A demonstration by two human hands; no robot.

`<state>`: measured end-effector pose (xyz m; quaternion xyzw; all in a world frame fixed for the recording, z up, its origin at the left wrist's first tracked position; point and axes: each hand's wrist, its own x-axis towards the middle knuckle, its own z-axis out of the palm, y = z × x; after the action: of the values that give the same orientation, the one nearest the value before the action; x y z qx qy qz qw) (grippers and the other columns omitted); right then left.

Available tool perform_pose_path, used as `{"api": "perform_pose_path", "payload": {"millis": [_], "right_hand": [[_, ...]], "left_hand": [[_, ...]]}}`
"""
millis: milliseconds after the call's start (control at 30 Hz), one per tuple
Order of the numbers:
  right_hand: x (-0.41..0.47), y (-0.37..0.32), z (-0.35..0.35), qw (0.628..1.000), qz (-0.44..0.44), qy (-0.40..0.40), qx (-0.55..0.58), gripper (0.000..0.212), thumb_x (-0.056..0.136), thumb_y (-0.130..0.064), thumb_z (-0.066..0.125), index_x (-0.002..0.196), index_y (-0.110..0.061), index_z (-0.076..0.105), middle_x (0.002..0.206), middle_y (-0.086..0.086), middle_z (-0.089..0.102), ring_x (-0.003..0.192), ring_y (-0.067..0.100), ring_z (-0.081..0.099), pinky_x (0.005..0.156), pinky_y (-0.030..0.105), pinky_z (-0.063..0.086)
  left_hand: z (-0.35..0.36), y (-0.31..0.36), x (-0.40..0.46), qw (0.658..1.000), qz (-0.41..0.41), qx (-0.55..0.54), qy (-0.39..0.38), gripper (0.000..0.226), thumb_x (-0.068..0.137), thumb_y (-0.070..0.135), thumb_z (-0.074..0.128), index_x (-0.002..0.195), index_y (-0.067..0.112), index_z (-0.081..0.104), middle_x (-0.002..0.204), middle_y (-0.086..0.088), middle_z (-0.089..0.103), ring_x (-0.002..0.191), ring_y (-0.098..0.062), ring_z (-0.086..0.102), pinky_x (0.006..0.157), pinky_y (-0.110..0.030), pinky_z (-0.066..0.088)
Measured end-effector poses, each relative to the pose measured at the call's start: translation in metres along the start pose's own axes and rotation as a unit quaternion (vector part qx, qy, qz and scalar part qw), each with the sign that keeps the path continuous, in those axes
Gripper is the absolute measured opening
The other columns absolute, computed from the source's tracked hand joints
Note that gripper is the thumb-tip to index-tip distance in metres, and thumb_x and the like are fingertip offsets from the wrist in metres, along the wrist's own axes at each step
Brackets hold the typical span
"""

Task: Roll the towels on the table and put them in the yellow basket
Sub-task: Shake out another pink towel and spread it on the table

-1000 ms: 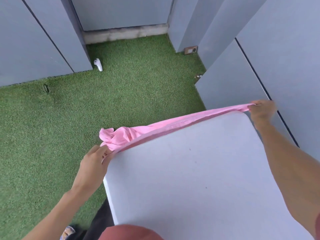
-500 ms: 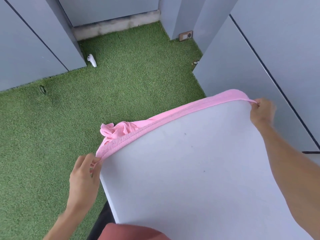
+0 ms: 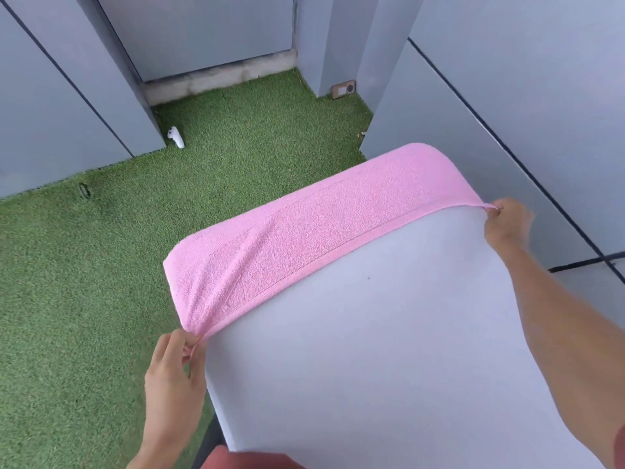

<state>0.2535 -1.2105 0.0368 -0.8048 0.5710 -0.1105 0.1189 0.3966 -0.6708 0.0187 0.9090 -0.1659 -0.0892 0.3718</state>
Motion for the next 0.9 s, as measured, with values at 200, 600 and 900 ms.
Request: {"api": "perform_pose_path", "payload": {"millis": [200, 600, 900], "right_hand": [[-0.048, 0.072, -0.022, 1.0, 0.006, 0.01, 0.011, 0.023, 0.094, 0.0, 0.048, 0.103, 0.008, 0.067, 0.099, 0.034, 0.064, 0.099, 0.047, 0.058, 0.086, 0.043, 0.046], [-0.14, 0.213, -0.071, 0.999, -0.014, 0.02, 0.03, 0.024, 0.092, 0.003, 0.046, 0.103, 0.008, 0.066, 0.102, 0.032, 0.065, 0.099, 0.045, 0.06, 0.086, 0.042, 0.044], [-0.212, 0.331, -0.106, 0.996, -0.021, 0.044, 0.081, 0.027, 0.091, 0.003, 0.044, 0.104, 0.006, 0.067, 0.105, 0.03, 0.066, 0.1, 0.044, 0.06, 0.09, 0.043, 0.044]], "left_hand": [[0.019, 0.002, -0.093, 0.998, -0.005, -0.034, 0.046, 0.023, 0.086, -0.001, 0.062, 0.079, 0.019, 0.051, 0.082, 0.005, 0.053, 0.074, -0.011, 0.055, 0.065, -0.034, 0.045], [0.049, 0.013, -0.259, 0.997, 0.013, -0.021, 0.071, 0.023, 0.083, -0.002, 0.066, 0.077, 0.016, 0.052, 0.077, 0.001, 0.053, 0.075, 0.0, 0.054, 0.06, -0.029, 0.042], [0.078, 0.022, -0.414, 0.995, 0.016, -0.023, 0.097, 0.023, 0.083, 0.001, 0.066, 0.075, 0.017, 0.052, 0.073, 0.001, 0.052, 0.072, -0.002, 0.052, 0.059, -0.027, 0.041]]}}
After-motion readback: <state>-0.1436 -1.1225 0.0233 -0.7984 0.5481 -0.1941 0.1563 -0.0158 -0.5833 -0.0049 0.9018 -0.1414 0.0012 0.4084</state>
